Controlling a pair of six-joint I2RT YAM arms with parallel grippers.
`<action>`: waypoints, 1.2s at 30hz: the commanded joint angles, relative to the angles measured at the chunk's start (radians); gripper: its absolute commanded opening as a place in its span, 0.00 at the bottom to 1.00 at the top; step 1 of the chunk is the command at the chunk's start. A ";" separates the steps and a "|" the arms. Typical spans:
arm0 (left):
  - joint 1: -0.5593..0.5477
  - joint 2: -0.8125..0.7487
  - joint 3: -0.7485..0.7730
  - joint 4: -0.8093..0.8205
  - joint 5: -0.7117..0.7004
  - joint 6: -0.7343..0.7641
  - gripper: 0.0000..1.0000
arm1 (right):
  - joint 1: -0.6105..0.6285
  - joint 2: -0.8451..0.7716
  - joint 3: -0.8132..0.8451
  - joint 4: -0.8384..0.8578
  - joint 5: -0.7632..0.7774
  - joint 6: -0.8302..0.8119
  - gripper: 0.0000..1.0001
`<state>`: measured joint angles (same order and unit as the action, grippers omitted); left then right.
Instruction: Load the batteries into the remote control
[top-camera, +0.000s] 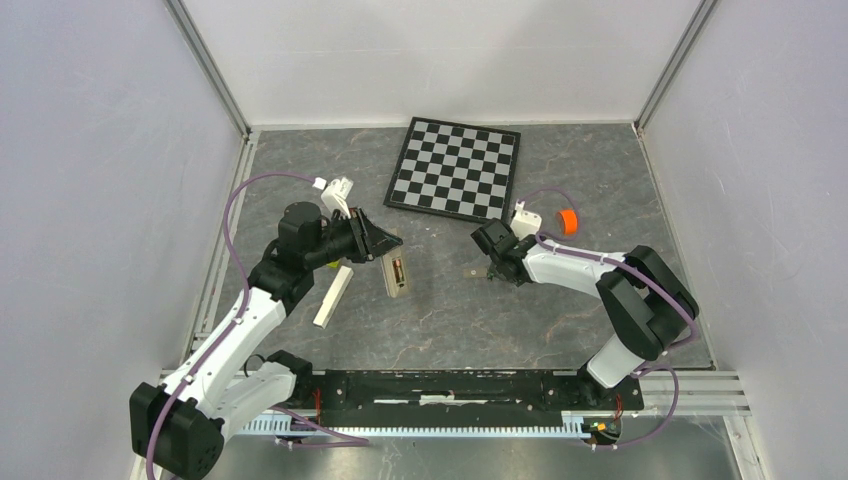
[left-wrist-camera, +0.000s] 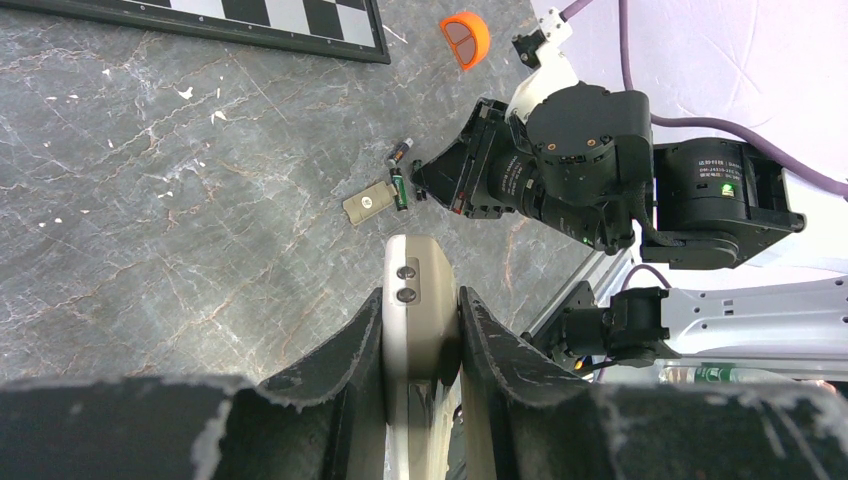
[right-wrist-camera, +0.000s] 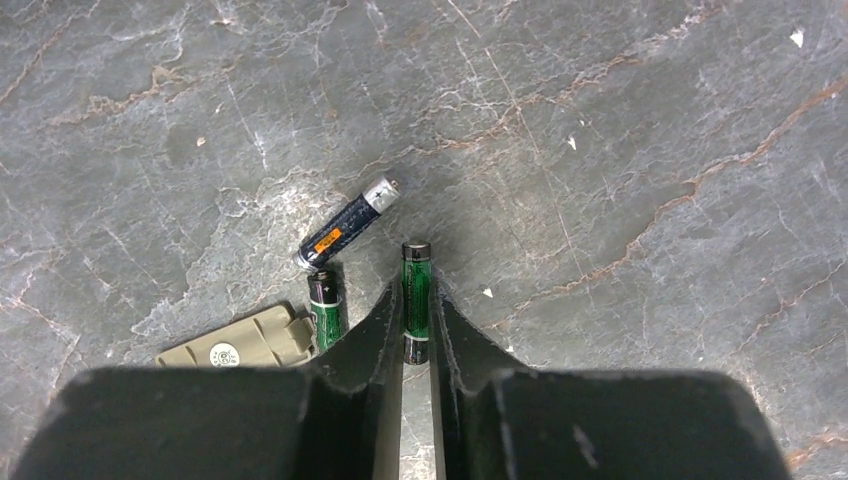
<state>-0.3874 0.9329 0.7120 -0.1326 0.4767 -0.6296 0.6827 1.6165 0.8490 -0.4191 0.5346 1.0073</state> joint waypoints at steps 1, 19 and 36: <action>0.006 -0.021 -0.003 0.039 0.023 0.039 0.02 | 0.000 -0.036 -0.005 0.044 -0.015 -0.123 0.15; 0.008 -0.034 -0.008 0.041 0.023 0.036 0.02 | -0.060 0.013 0.027 -0.043 -0.250 -0.488 0.31; 0.009 -0.031 -0.024 0.065 0.051 -0.008 0.02 | -0.062 -0.104 -0.061 0.100 -0.331 -0.577 0.11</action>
<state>-0.3828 0.9131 0.6964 -0.1314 0.4831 -0.6300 0.6193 1.5856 0.8421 -0.3817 0.2802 0.4942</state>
